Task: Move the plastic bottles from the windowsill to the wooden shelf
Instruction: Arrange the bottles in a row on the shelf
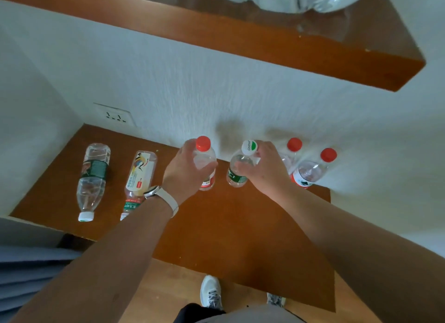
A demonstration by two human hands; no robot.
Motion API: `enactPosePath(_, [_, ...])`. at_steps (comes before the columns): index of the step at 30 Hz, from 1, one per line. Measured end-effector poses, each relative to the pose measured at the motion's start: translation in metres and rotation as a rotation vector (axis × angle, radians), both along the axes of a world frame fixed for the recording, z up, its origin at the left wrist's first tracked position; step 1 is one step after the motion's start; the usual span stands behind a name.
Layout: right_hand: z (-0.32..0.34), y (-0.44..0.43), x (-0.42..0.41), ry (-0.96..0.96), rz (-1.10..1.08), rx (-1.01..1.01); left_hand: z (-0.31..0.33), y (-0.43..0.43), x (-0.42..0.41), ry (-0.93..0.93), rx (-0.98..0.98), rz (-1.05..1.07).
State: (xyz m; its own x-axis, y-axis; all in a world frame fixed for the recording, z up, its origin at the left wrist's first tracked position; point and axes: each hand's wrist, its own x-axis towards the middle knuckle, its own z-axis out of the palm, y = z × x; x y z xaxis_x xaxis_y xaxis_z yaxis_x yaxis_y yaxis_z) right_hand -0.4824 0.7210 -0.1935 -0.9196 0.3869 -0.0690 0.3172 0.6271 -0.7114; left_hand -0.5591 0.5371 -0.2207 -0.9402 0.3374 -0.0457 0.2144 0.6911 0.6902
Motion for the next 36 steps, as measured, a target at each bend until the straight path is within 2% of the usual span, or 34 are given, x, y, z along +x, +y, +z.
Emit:
enactPosePath(8, [0.002,0.036,-0.011,-0.029,-0.108,0.068,-0.001,0.040,-0.032,-0.081,0.129,-0.109])
enactPosePath(19, [-0.007,0.036,-0.014,-0.072,-0.124,0.057,-0.006,0.058,-0.044,-0.095,0.114,-0.223])
enactPosePath(24, [-0.007,0.033,-0.018,-0.093,-0.098,0.060,-0.004,0.058,-0.050,-0.151,0.181,-0.272])
enactPosePath(29, [-0.007,0.031,-0.020,-0.061,-0.087,0.115,-0.008,0.059,-0.050,-0.146,0.187,-0.265])
enactPosePath(36, [0.009,0.035,-0.025,-0.089,-0.043,0.290,-0.013,0.064,-0.048,-0.071,0.146,-0.105])
